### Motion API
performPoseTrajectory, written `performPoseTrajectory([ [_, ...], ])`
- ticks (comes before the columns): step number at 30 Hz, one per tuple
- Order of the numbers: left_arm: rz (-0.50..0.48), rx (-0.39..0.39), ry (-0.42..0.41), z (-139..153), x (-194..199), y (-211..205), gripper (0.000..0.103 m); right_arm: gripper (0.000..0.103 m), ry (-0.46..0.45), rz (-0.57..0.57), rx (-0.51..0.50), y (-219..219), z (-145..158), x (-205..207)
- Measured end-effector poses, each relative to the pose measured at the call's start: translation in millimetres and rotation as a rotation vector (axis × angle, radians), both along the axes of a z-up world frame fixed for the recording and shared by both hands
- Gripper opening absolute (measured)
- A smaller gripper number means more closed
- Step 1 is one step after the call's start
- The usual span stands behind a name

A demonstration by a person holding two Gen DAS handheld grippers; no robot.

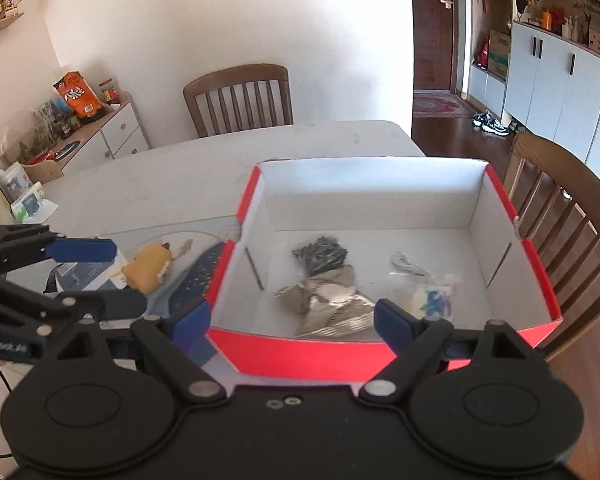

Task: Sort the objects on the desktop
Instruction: 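Withdraw both tools from the box back over the table items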

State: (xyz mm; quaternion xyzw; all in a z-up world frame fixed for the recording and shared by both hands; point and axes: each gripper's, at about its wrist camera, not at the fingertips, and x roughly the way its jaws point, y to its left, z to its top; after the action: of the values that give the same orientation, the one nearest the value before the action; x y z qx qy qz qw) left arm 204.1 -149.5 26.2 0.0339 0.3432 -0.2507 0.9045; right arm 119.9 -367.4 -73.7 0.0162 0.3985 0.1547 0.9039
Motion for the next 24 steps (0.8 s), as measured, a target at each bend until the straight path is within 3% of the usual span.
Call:
performPoseTrajectory([
  [18,0.153,-0.056,-0.033,-6.4,-37.3,100.4,0.088,0.089,-0.049,0.073,-0.019,91.4,2.7,-20.9],
  [21,0.173,-0.057,-0.044,-10.6,-47.5,118.8,0.097,0.089,-0.074,0.060,-0.029,108.2,0.6,-30.0],
  [24,0.203,-0.053,-0.038,-18.0,-56.5,137.3,0.098,0.089,-0.090,0.035,-0.029,124.4,-4.5,-40.9],
])
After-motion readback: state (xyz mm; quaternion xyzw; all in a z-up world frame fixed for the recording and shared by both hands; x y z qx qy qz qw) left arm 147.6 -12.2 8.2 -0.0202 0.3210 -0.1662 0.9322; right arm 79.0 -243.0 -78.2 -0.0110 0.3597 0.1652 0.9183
